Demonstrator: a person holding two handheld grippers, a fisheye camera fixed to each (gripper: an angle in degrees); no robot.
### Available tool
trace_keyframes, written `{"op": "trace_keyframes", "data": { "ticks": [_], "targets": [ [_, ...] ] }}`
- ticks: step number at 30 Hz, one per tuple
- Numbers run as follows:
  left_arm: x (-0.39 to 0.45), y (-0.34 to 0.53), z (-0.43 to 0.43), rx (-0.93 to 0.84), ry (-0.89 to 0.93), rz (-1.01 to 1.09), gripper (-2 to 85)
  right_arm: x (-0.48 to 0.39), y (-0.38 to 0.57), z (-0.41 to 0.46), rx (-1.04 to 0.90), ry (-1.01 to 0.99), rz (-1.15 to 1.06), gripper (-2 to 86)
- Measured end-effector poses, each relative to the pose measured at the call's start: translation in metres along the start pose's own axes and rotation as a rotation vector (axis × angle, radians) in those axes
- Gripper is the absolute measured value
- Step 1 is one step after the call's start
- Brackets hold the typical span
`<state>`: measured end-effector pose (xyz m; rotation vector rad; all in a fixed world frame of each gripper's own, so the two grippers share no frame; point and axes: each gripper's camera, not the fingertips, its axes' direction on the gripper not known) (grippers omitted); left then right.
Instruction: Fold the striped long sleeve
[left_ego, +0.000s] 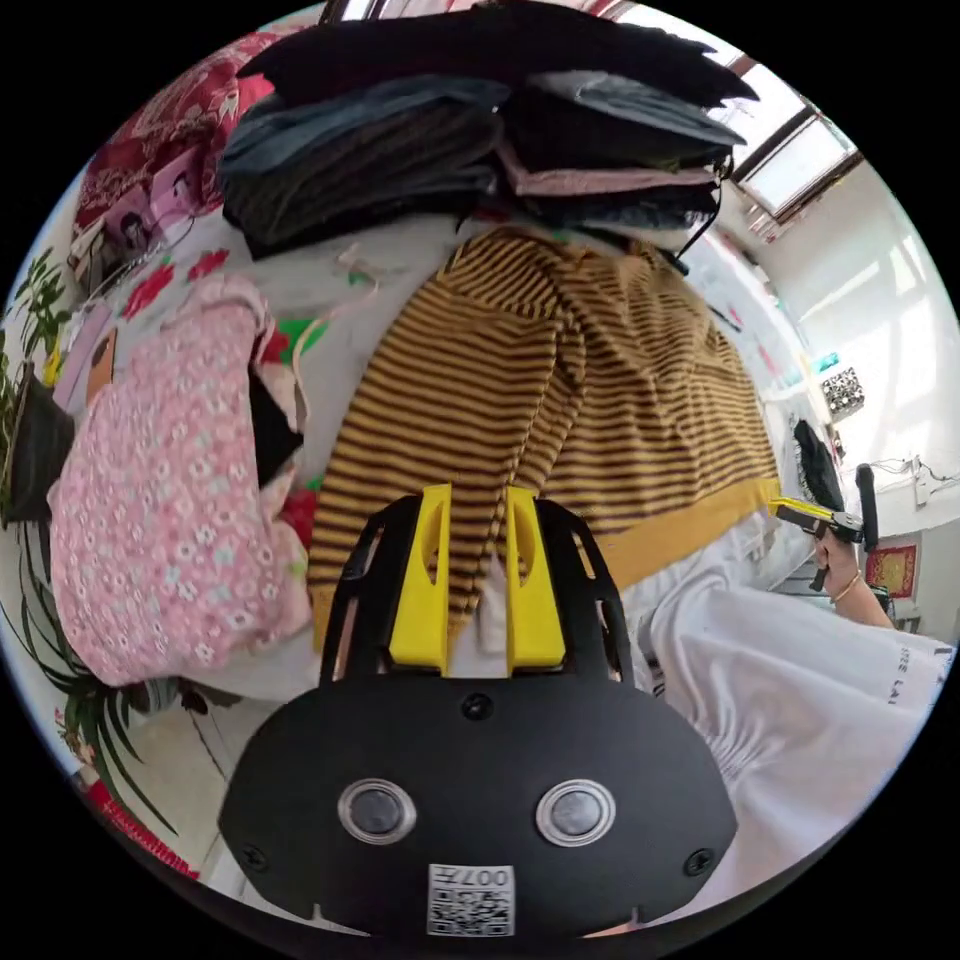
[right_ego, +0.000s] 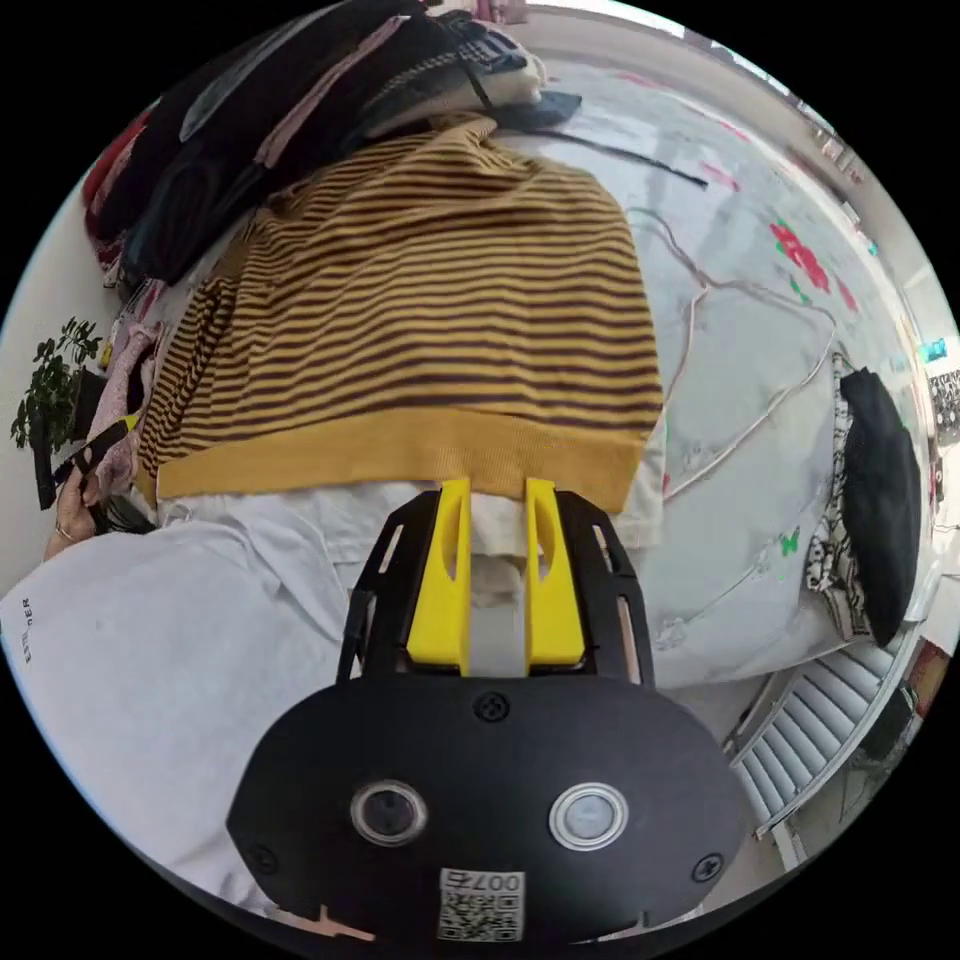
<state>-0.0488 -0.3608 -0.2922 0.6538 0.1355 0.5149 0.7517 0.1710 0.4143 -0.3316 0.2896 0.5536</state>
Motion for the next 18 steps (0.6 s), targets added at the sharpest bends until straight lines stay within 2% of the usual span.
{"op": "trace_keyframes", "data": {
  "ticks": [2,6,9,11,13,14,15,18],
  "targets": [
    [0.001,0.017,0.022,-0.088,-0.057,-0.020,10.3,-0.004,0.031,-0.001,0.194,0.001,-0.017,6.4],
    [0.027,0.019,0.039,-0.059,-0.181,0.152,5.6,-0.018,0.031,0.009,0.172,0.046,-0.053,7.5],
    [0.032,-0.004,0.041,-0.147,-0.190,0.140,1.5,-0.025,0.020,0.012,0.103,0.097,-0.097,7.9],
    [0.028,-0.013,0.019,-0.073,-0.112,0.108,0.8,-0.023,0.019,0.013,0.088,0.090,-0.108,8.1],
    [0.016,-0.023,-0.037,0.099,0.042,0.068,0.4,-0.018,0.021,0.013,0.098,0.066,-0.106,8.1],
    [0.012,-0.025,-0.054,0.143,0.064,0.062,0.4,-0.015,0.023,0.013,0.108,0.051,-0.106,8.1],
    [0.002,-0.029,-0.088,0.233,0.054,0.062,0.5,-0.013,0.025,0.013,0.116,0.041,-0.106,8.1],
    [-0.047,-0.044,-0.174,0.431,-0.181,-0.016,1.3,-0.012,0.026,0.015,0.120,0.047,-0.099,8.3]
  ]
}}
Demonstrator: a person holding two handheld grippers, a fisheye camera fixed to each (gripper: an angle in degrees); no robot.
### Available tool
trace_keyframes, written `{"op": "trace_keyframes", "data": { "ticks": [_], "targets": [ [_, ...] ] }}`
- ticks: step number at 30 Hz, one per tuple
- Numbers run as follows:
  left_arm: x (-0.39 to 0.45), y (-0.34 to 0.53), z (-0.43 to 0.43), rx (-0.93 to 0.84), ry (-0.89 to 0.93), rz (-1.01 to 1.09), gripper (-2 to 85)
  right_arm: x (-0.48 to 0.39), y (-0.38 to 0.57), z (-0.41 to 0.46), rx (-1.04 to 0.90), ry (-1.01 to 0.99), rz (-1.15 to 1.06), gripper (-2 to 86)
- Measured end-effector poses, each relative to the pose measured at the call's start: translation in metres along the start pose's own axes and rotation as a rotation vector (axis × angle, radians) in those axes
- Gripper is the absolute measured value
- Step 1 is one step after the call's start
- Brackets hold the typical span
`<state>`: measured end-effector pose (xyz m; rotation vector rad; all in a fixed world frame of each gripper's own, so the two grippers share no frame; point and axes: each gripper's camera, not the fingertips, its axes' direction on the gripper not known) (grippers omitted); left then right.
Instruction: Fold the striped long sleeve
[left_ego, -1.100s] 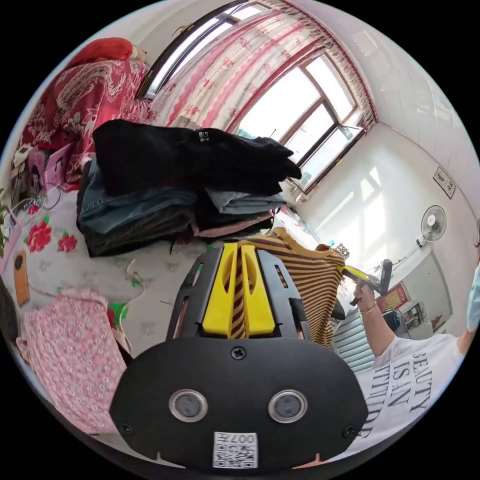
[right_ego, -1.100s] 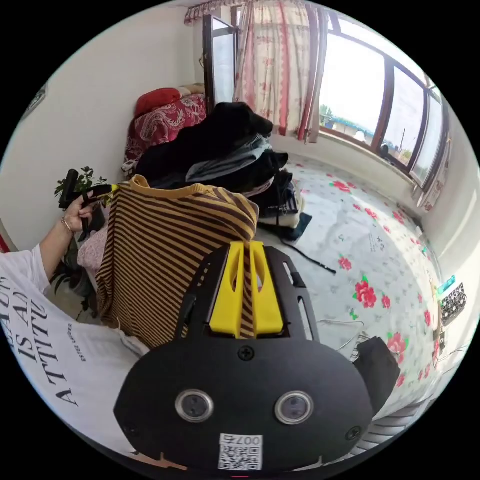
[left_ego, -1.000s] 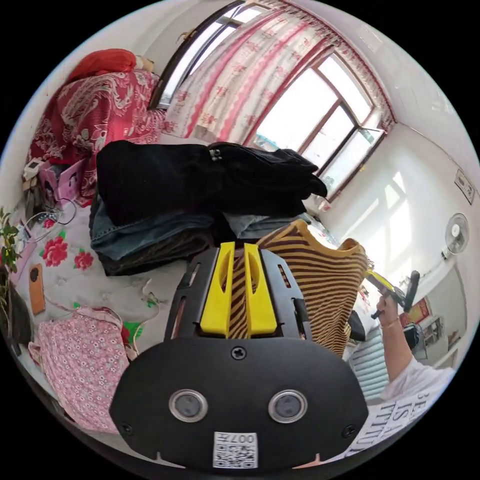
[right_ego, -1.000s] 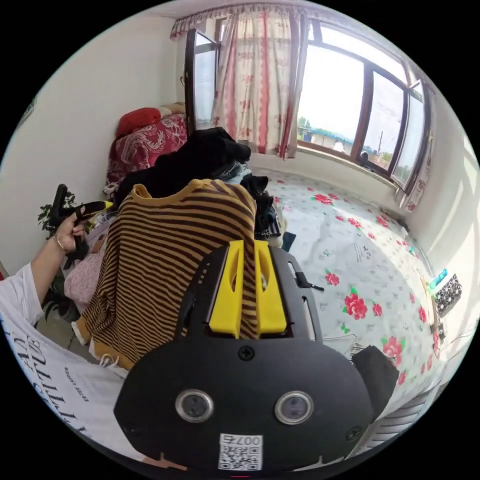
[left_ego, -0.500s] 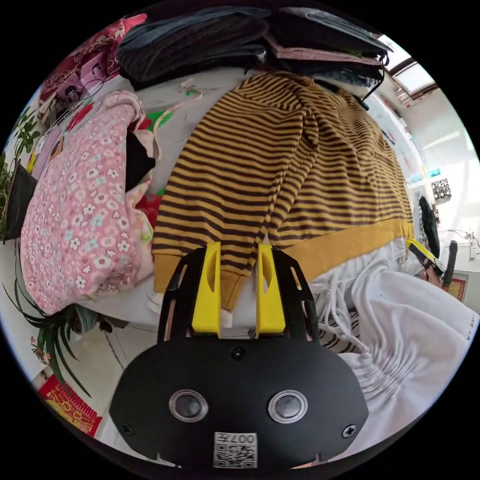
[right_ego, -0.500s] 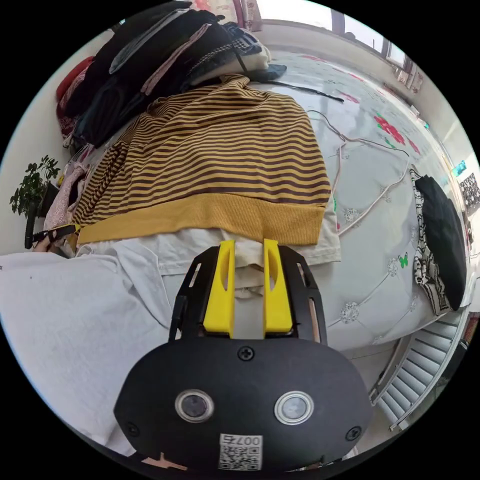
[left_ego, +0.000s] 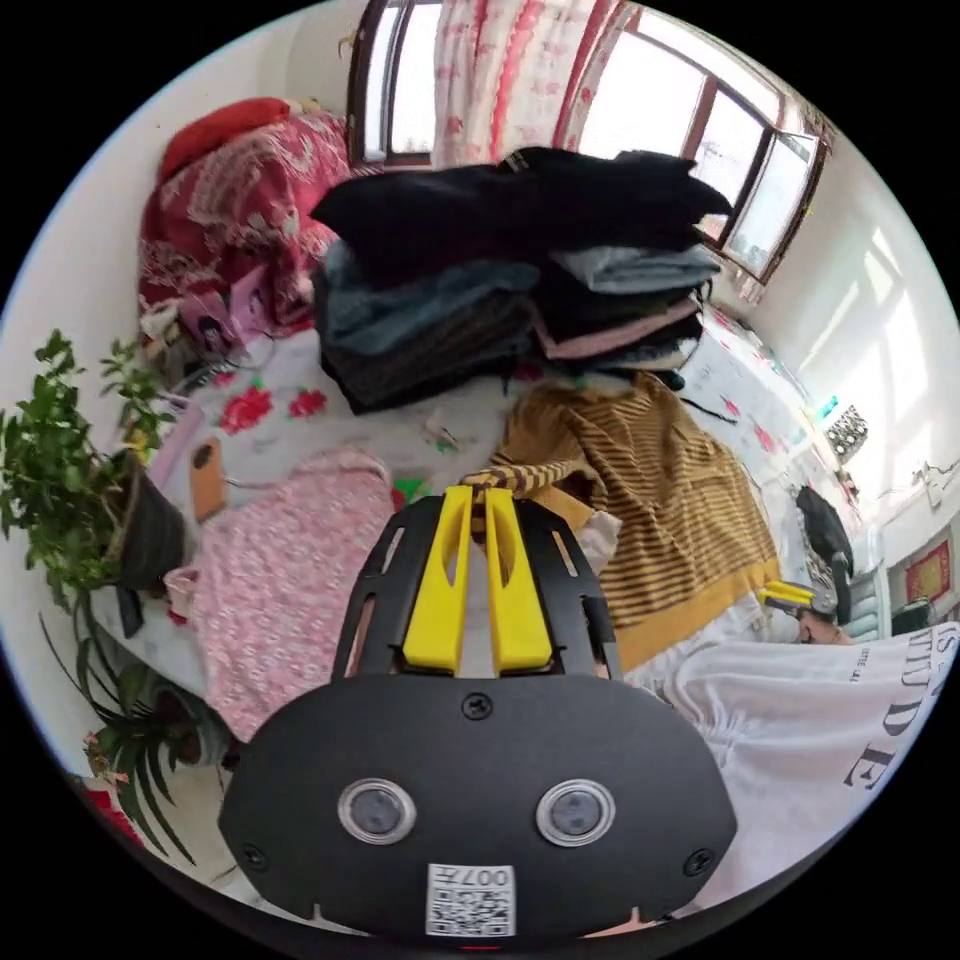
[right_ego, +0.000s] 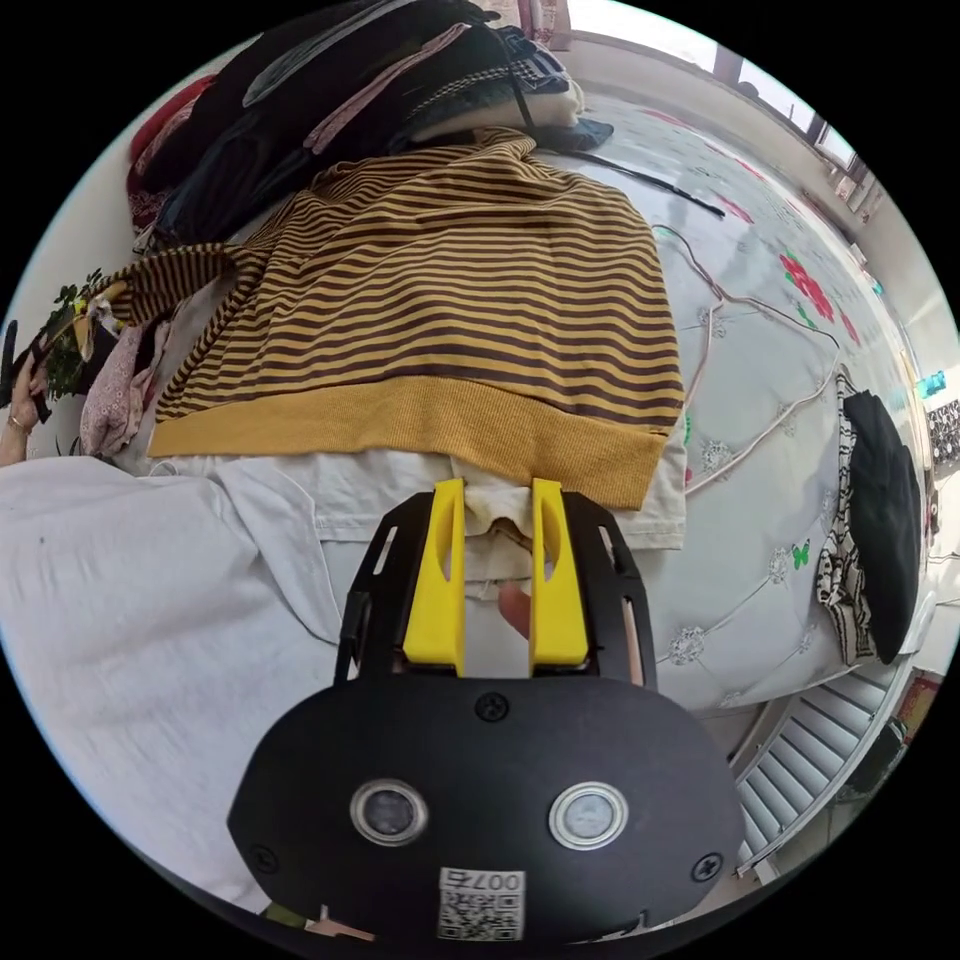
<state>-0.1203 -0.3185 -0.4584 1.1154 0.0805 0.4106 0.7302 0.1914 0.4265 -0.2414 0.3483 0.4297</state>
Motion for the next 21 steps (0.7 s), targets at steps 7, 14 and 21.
{"op": "trace_keyframes", "data": {
  "ticks": [7,14,21],
  "targets": [
    [-0.105,-0.005,-0.049,0.108,-0.286,-0.363,7.7,0.008,-0.002,-0.021,0.068,0.044,0.019,9.0],
    [0.048,0.123,0.088,-0.249,0.218,-0.091,9.8,0.059,0.005,-0.020,0.099,0.063,0.208,9.5],
    [0.148,0.190,0.152,-0.454,0.084,0.388,6.8,0.065,-0.012,0.014,-0.014,0.022,0.138,6.5]
  ]
}}
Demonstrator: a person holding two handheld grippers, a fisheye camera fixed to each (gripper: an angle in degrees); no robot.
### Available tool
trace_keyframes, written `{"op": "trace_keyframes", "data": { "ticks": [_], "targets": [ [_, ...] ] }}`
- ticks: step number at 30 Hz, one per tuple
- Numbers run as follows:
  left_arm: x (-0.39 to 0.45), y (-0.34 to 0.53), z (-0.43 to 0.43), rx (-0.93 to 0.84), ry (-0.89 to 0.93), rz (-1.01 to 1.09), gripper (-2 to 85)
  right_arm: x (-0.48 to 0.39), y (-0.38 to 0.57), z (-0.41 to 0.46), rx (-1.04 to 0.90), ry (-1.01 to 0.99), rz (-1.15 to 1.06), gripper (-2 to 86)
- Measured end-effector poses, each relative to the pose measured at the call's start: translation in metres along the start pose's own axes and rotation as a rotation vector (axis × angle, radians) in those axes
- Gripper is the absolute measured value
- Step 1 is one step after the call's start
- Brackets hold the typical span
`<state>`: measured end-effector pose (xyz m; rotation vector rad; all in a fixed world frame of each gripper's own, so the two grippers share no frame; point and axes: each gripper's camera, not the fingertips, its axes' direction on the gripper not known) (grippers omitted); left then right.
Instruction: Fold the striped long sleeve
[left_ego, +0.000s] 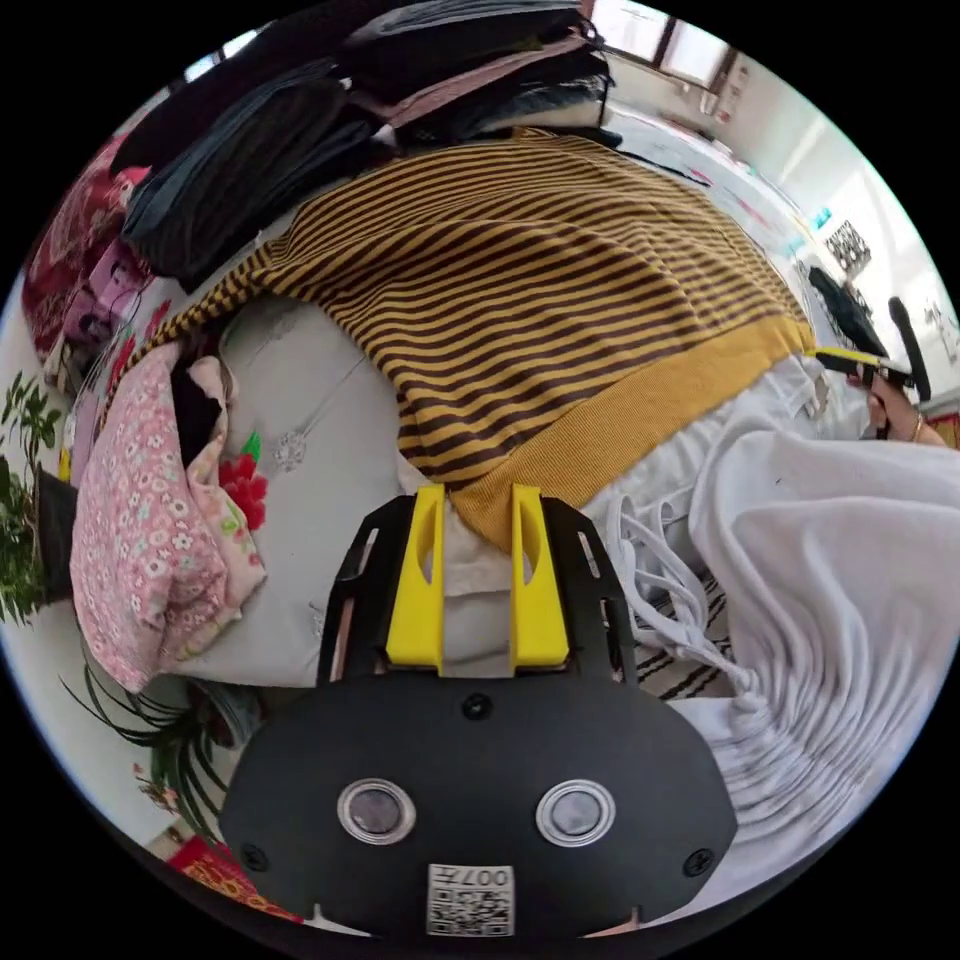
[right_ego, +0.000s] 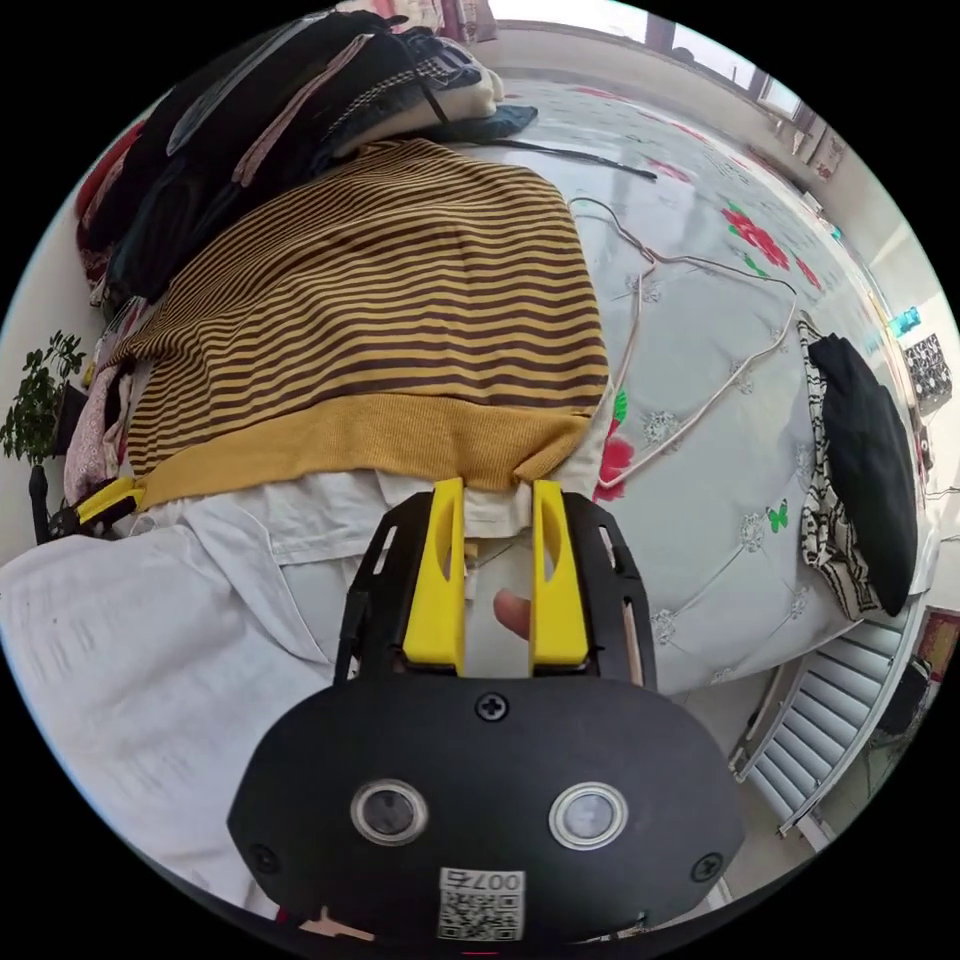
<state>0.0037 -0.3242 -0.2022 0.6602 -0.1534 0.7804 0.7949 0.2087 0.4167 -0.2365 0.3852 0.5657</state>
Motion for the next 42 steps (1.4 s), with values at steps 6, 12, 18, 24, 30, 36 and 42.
{"op": "trace_keyframes", "data": {
  "ticks": [6,12,18,24,30,36,42],
  "targets": [
    [-0.059,0.004,-0.030,0.018,0.174,-0.161,4.2,-0.001,-0.013,-0.050,0.140,-0.050,-0.046,3.8],
    [-0.123,0.054,-0.083,0.122,0.150,-0.301,4.2,-0.099,0.004,-0.137,0.303,-0.235,-0.611,3.3],
    [-0.167,0.079,-0.064,0.099,0.214,-0.452,4.4,-0.153,-0.007,-0.051,-0.034,-0.490,-0.734,5.6],
    [-0.171,0.083,-0.048,0.048,0.183,-0.454,4.5,-0.054,-0.025,-0.047,0.139,-0.419,-0.352,7.1],
    [-0.176,0.076,-0.044,0.019,0.152,-0.439,4.5,0.052,-0.058,-0.003,0.201,-0.676,0.124,9.4],
    [-0.185,0.075,-0.040,0.000,0.173,-0.437,4.6,0.074,-0.096,0.039,0.273,-0.712,0.415,9.6],
    [-0.194,0.074,-0.032,-0.029,0.192,-0.443,4.6,0.017,-0.171,0.017,0.318,-0.741,0.287,5.8]
  ]
}}
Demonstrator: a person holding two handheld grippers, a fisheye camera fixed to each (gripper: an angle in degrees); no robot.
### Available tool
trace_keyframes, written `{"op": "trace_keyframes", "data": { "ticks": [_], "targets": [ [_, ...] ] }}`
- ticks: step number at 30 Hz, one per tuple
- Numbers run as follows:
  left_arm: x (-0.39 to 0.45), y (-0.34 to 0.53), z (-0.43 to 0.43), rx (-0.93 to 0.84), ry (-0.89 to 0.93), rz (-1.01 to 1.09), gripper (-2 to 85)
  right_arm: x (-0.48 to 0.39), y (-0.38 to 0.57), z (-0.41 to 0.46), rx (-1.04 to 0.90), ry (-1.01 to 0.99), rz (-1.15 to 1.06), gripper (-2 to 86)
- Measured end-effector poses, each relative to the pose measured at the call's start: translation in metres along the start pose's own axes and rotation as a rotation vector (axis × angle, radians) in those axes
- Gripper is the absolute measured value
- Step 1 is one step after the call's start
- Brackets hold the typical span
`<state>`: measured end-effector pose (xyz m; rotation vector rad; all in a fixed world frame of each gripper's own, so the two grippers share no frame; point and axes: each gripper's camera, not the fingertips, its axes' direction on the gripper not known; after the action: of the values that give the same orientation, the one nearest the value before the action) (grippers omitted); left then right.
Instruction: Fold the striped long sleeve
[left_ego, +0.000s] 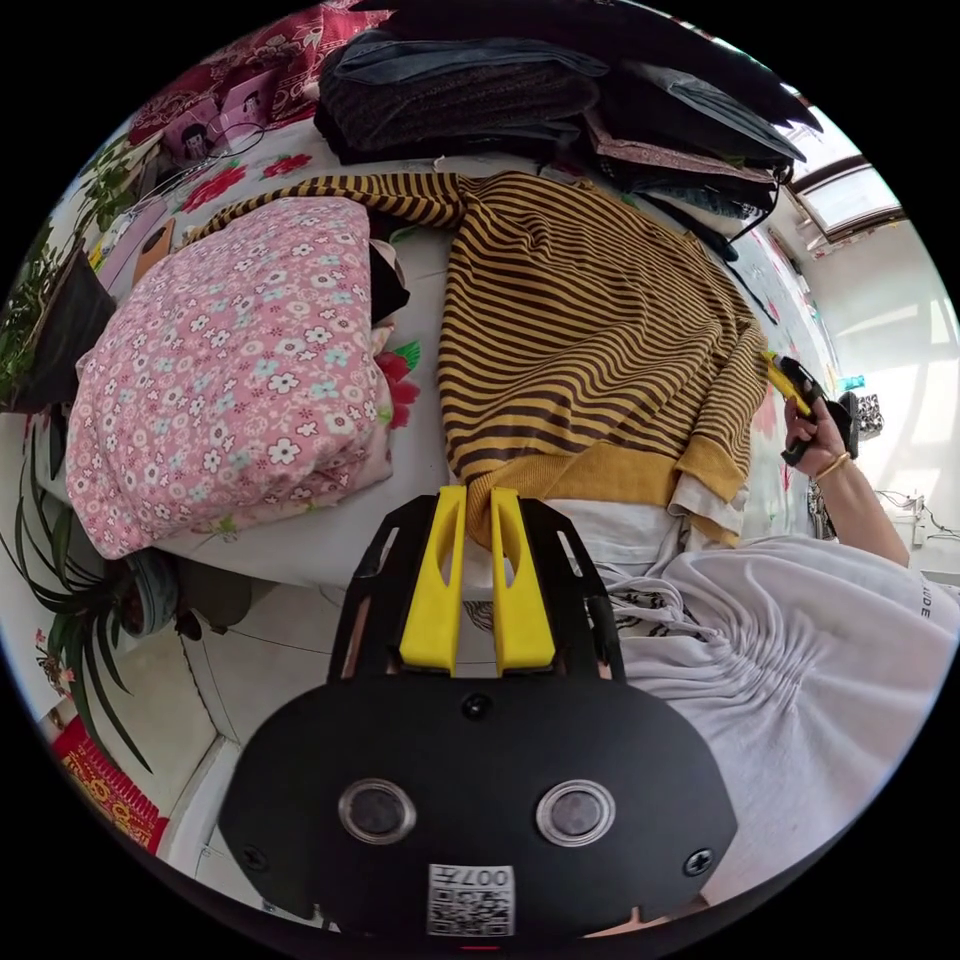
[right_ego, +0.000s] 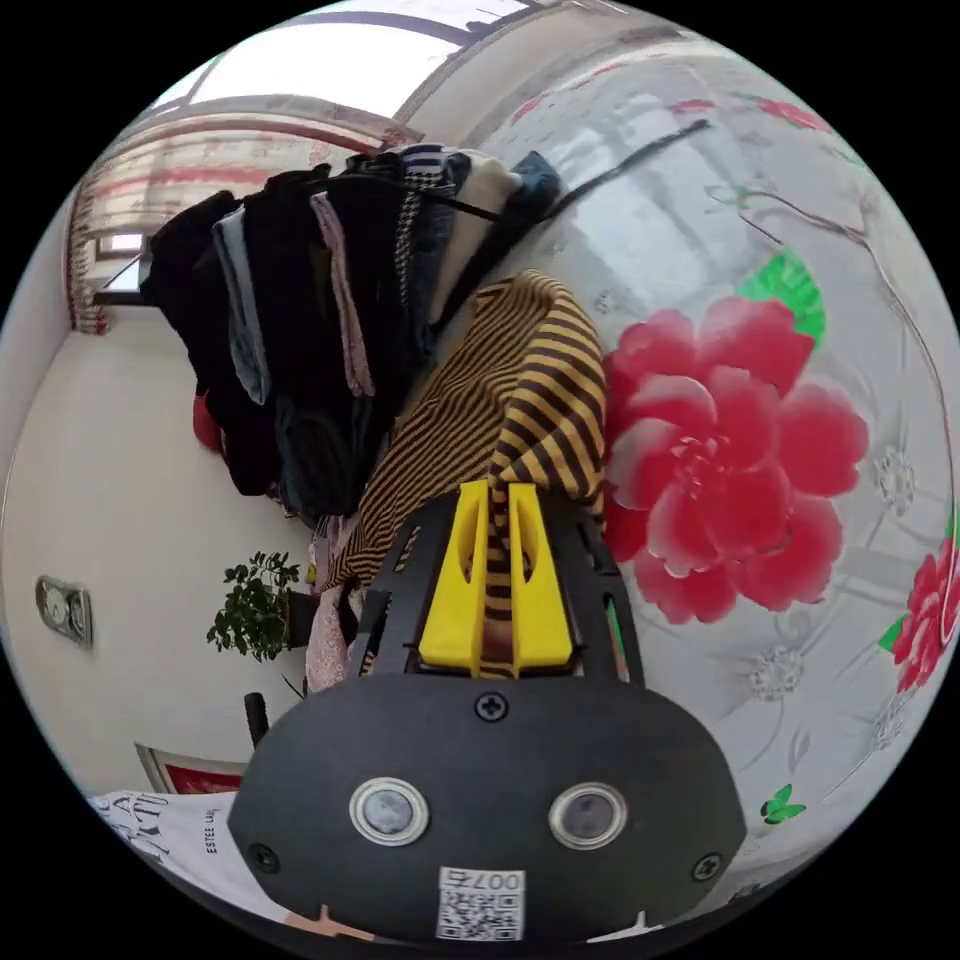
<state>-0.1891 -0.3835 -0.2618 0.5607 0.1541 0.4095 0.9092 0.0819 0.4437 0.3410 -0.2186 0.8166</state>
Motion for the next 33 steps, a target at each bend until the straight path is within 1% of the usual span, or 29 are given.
{"op": "trace_keyframes", "data": {
  "ticks": [1,3,4,5,6,8,10,11,12,14,15,16,19,22,23,24,25,27,28,29,30,31,32,33],
  "targets": [
    [-0.001,-0.002,0.000,-0.002,0.000,0.000,4.6,-0.019,-0.003,0.007,-0.019,-0.002,-0.070,5.7],
    [-0.004,-0.004,0.001,-0.009,-0.003,0.002,4.6,-0.101,0.001,0.036,-0.171,0.020,-0.423,5.3],
    [-0.006,-0.006,0.002,-0.015,-0.006,0.006,4.6,-0.118,0.008,0.043,-0.212,0.012,-0.509,5.5],
    [-0.007,-0.007,0.003,-0.017,-0.006,0.007,4.6,-0.148,0.025,0.054,-0.303,-0.033,-0.668,5.7],
    [-0.010,-0.009,0.003,-0.020,-0.004,0.005,4.5,-0.168,0.045,0.063,-0.400,-0.070,-0.780,6.0],
    [-0.016,-0.010,0.004,-0.017,0.008,-0.006,4.5,-0.178,0.072,0.070,-0.474,-0.055,-0.852,6.3],
    [-0.023,-0.011,0.006,-0.017,0.025,-0.019,4.6,-0.169,0.091,0.066,-0.441,0.011,-0.866,6.3],
    [-0.024,-0.011,0.006,-0.018,0.028,-0.020,4.6,-0.156,0.097,0.061,-0.393,0.081,-0.836,6.3],
    [-0.027,-0.012,0.007,-0.019,0.034,-0.021,4.6,-0.138,0.097,0.053,-0.345,0.157,-0.767,6.3],
    [-0.032,-0.014,0.009,-0.024,0.041,-0.018,4.6,-0.112,0.090,0.044,-0.319,0.232,-0.648,6.4],
    [-0.034,-0.015,0.009,-0.030,0.044,-0.015,4.6,-0.097,0.084,0.040,-0.322,0.248,-0.573,6.7],
    [-0.036,-0.017,0.009,-0.036,0.045,-0.008,4.6,-0.092,0.081,0.039,-0.328,0.242,-0.548,6.8],
    [-0.042,-0.022,0.010,-0.052,0.042,0.007,4.6,-0.085,0.075,0.051,-0.375,0.222,-0.497,6.8],
    [-0.047,-0.025,0.007,-0.051,0.039,0.013,4.6,-0.084,0.080,0.089,-0.498,0.298,-0.507,5.3],
    [-0.049,-0.025,0.007,-0.051,0.039,0.013,4.6,-0.082,0.083,0.105,-0.581,0.341,-0.506,4.2],
    [-0.051,-0.025,0.006,-0.049,0.043,0.011,4.6,-0.082,0.081,0.111,-0.610,0.400,-0.506,3.3],
    [-0.054,-0.023,0.004,-0.042,0.048,0.008,4.5,-0.085,0.079,0.109,-0.616,0.396,-0.531,2.8],
    [-0.059,-0.020,0.000,-0.029,0.068,0.006,4.4,-0.101,0.062,0.072,-0.566,0.328,-0.587,1.6],
    [-0.060,-0.019,-0.001,-0.019,0.124,0.024,4.1,-0.105,0.057,0.058,-0.541,0.321,-0.603,1.4],
    [-0.060,-0.018,-0.001,-0.015,0.162,0.035,4.0,-0.112,0.049,0.027,-0.485,0.358,-0.651,1.0],
    [-0.058,-0.017,0.000,-0.001,0.227,0.061,2.6,-0.116,0.041,-0.004,-0.426,0.442,-0.688,0.7],
    [-0.053,-0.016,-0.001,0.023,0.254,0.087,1.6,-0.115,0.036,-0.020,-0.385,0.484,-0.689,0.7],
    [-0.051,-0.017,-0.001,0.026,0.256,0.096,1.2,-0.111,0.025,-0.052,-0.303,0.567,-0.670,0.8],
    [-0.045,-0.019,0.001,0.014,0.237,0.107,0.7,-0.102,0.010,-0.085,-0.219,0.703,-0.614,0.9]
  ]
}}
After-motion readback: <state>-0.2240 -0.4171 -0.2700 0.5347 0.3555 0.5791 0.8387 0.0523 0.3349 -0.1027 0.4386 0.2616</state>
